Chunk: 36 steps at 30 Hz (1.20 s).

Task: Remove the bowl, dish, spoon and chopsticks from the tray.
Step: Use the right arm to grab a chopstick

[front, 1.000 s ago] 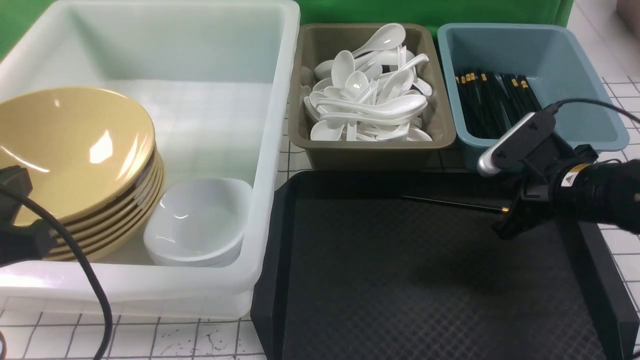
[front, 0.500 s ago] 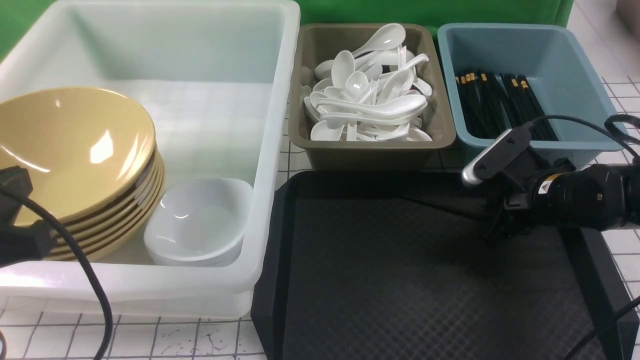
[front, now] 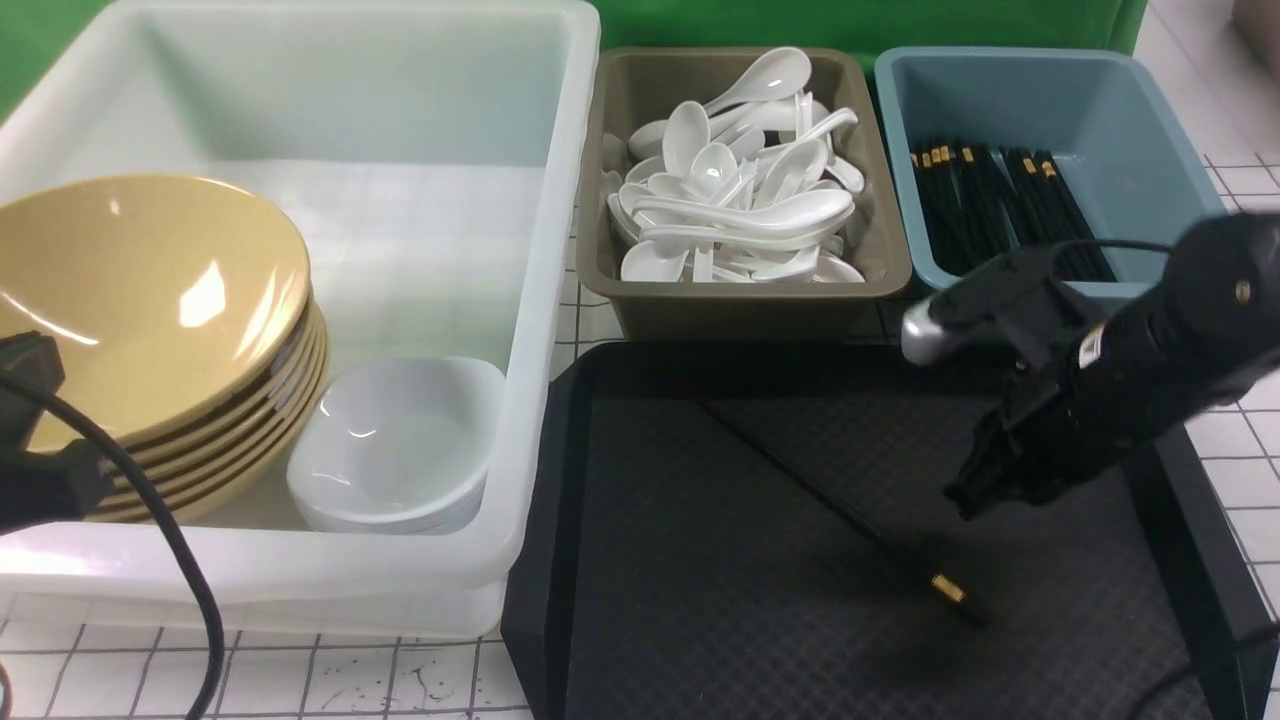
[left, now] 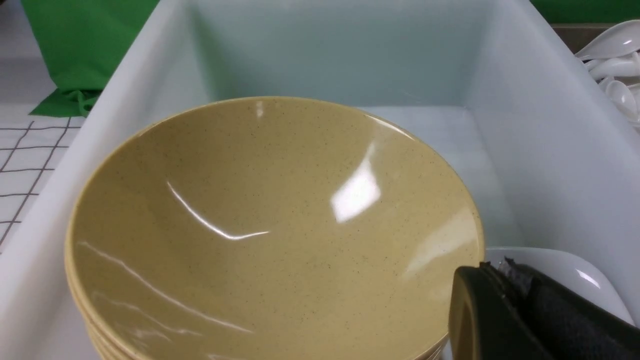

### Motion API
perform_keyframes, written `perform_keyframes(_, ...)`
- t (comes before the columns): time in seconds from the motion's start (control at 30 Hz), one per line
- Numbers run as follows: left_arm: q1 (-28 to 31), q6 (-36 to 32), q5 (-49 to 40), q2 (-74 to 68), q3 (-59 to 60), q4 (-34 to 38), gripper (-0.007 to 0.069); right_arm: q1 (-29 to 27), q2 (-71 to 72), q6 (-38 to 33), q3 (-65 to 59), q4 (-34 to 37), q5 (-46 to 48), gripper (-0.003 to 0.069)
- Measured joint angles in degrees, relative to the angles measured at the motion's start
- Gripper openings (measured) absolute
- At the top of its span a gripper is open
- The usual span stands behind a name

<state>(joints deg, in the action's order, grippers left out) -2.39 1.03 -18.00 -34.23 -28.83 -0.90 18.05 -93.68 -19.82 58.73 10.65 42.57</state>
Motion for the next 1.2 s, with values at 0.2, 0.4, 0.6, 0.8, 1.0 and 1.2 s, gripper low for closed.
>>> perform_keyframes(0.2, 0.0, 0.0, 0.1, 0.0, 0.0, 0.1, -0.0012, 5.2, -2.5, 2.6, 2.0, 0.5, 5.1, 0.0309)
perform_keyframes(0.4, 0.0, 0.0, 0.1, 0.0, 0.0, 0.1, -0.0012, 11.2, -4.8, 3.6, 2.1, 0.2, 5.3, 0.0403)
perform_keyframes(0.6, 0.0, 0.0, 0.2, 0.0, 0.0, 0.1, -0.0012, 14.6, -8.3, 6.7, 2.2, -3.3, 4.9, 0.0395)
perform_keyframes(0.8, 0.0, 0.0, 0.2, 0.0, 0.0, 0.1, -0.0012, 14.6, -9.5, 7.8, 2.3, -4.7, 4.6, 0.0247)
perform_keyframes(1.0, 0.0, 0.0, 0.2, 0.0, 0.0, 0.1, -0.0012, 14.7, -9.5, 6.1, 2.4, -4.9, 4.5, 0.0088)
perform_keyframes(1.2, 0.0, 0.0, 0.2, 0.0, 0.0, 0.1, -0.0012, 14.8, -6.4, 4.4, 2.3, -7.0, 5.2, 0.0086)
